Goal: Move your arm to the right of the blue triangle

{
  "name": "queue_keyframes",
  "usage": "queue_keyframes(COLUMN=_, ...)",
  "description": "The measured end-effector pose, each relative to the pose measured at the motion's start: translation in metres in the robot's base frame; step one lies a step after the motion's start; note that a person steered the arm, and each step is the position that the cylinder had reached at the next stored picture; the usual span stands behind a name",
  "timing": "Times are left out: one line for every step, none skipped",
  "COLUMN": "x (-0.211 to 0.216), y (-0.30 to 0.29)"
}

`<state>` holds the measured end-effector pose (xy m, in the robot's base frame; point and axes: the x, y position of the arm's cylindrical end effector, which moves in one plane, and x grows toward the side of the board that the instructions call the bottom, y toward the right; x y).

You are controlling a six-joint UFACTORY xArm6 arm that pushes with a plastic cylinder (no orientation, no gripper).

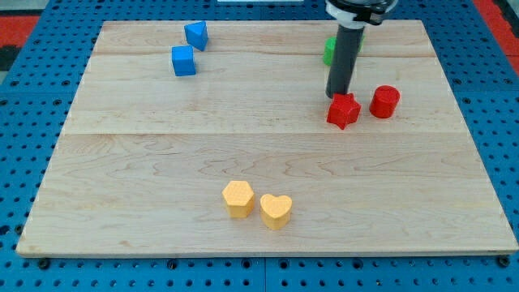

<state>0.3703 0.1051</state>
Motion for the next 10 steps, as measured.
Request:
queue_keyframes(x=0.000, y=-0.030)
queue_keyframes(x=0.000, y=-0.062)
queue_keyframes(x=0.000, y=-0.101)
queue_keyframes(x=0.000, y=-0.119)
queue_keyframes(x=0.000, y=-0.120)
queue_keyframes(x=0.000, y=-0.120)
queue_keyframes(x=-0.020, y=-0.115)
queue_keyframes(x=-0.063, y=-0.115)
queue_keyframes(x=-0.108, y=-0.134)
queue_keyframes(x=-0.144, y=-0.136)
